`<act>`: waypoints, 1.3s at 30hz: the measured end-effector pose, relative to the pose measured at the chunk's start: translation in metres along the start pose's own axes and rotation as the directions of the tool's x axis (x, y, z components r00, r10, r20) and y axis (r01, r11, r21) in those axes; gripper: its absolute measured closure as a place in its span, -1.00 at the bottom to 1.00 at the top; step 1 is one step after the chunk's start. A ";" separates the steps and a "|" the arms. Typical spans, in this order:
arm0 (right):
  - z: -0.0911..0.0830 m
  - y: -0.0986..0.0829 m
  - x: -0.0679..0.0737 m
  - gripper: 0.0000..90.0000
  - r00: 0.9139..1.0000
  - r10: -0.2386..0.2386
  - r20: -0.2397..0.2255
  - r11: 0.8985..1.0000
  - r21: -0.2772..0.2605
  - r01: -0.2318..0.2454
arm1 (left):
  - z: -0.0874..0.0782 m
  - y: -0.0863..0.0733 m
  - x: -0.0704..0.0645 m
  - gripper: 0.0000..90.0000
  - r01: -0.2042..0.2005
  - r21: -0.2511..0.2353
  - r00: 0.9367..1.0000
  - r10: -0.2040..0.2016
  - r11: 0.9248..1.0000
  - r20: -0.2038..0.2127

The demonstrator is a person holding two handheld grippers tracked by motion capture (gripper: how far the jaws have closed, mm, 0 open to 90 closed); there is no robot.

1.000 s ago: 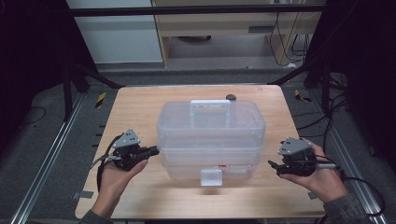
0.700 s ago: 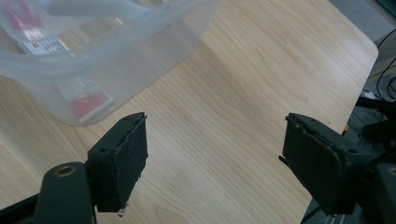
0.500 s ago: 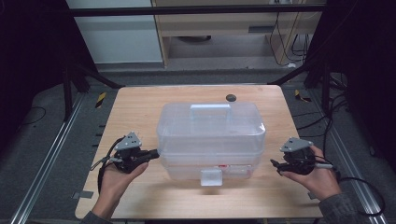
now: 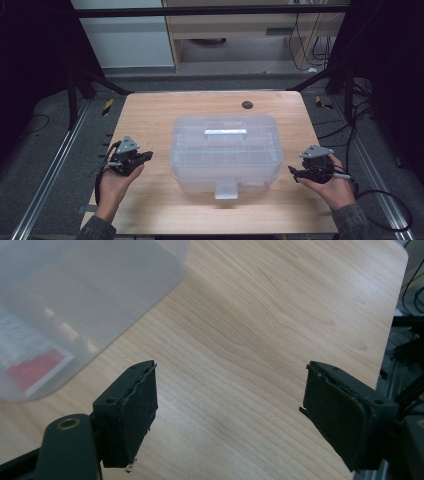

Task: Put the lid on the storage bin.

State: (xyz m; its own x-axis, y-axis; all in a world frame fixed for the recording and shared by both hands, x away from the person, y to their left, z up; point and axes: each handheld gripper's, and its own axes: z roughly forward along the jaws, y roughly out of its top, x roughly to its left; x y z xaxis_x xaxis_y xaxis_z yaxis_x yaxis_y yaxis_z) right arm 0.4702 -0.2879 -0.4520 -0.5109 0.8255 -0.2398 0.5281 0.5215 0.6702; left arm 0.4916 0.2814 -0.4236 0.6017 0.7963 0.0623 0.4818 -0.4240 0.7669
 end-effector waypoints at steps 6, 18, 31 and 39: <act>0.025 -0.003 -0.013 -0.53 0.995 0.096 0.020 0.995 -0.003 -0.096 | 0.024 -0.015 0.018 0.99 -0.020 0.083 0.995 0.028 0.996 -0.093; 0.060 -0.012 -0.024 -0.56 0.969 0.246 0.017 0.969 -0.014 -0.246 | 0.048 -0.027 0.030 0.99 0.083 0.071 0.994 -0.078 0.994 -0.075; 0.078 -0.014 -0.020 -0.79 0.944 0.329 -0.009 0.944 -0.041 -0.329 | 0.070 -0.038 0.033 -0.01 0.159 0.105 0.983 -0.147 0.982 -0.111; 0.083 -0.007 -0.011 -0.98 0.925 0.378 0.043 0.926 -0.022 -0.378 | 0.082 -0.043 0.030 -0.73 0.160 0.050 0.981 -0.153 0.986 -0.117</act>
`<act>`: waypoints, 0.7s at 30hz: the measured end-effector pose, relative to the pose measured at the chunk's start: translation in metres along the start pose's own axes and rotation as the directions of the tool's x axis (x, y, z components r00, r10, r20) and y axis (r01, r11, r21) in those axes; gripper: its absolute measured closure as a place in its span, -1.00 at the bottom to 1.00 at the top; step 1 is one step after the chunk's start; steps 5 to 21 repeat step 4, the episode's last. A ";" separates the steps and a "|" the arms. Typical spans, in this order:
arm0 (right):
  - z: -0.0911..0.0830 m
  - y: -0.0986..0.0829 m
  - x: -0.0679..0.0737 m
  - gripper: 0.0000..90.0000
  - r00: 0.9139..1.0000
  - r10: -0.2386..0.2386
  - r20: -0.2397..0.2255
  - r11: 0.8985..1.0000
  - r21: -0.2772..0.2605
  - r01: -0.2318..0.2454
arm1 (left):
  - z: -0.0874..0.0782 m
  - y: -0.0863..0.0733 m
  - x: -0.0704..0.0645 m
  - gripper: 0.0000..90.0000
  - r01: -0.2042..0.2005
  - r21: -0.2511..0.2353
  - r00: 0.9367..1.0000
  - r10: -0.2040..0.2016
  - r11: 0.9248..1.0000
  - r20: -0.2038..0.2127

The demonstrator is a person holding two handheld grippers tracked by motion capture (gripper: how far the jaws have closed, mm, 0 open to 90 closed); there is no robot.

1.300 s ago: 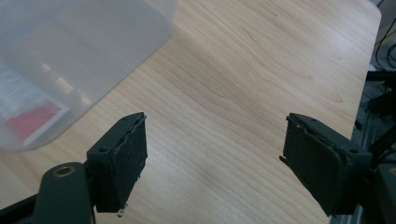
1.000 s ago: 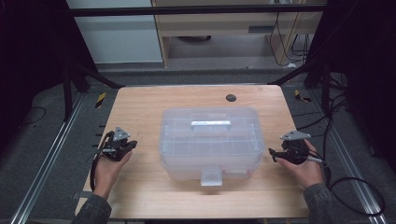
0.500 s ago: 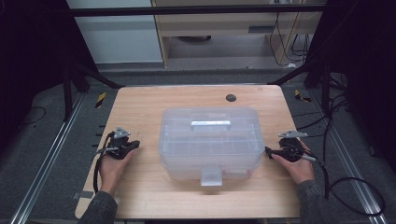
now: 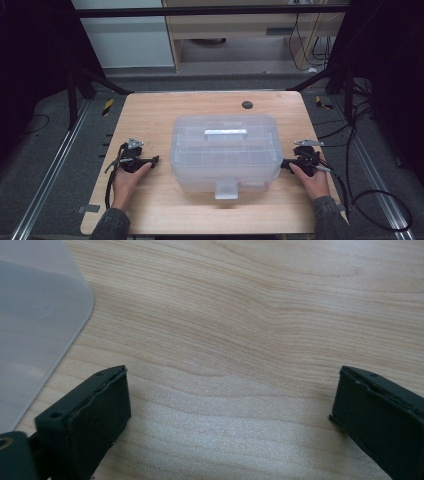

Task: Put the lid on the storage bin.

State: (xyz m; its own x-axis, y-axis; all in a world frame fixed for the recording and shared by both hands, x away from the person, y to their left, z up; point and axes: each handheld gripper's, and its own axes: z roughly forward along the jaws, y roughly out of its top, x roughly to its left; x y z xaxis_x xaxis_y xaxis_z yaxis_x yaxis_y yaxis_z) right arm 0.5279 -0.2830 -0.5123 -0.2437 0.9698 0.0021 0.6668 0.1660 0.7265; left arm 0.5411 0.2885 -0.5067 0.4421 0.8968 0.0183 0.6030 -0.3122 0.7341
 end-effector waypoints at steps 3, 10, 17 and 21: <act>0.000 0.000 0.003 -0.99 1.000 0.009 0.025 1.000 0.005 -0.009 | 0.001 0.001 0.000 -0.80 0.010 0.005 1.000 -0.010 1.000 -0.006; 0.000 0.000 0.004 -1.00 1.000 0.013 0.026 1.000 0.004 -0.013 | 0.002 0.001 0.000 -0.82 0.012 0.007 1.000 -0.012 1.000 -0.009; 0.000 0.000 0.004 -1.00 1.000 0.013 0.026 1.000 0.004 -0.013 | 0.002 0.001 0.000 -0.82 0.012 0.007 1.000 -0.012 1.000 -0.009; 0.000 0.000 0.004 -1.00 1.000 0.013 0.026 1.000 0.004 -0.013 | 0.002 0.001 0.000 -0.82 0.012 0.007 1.000 -0.012 1.000 -0.009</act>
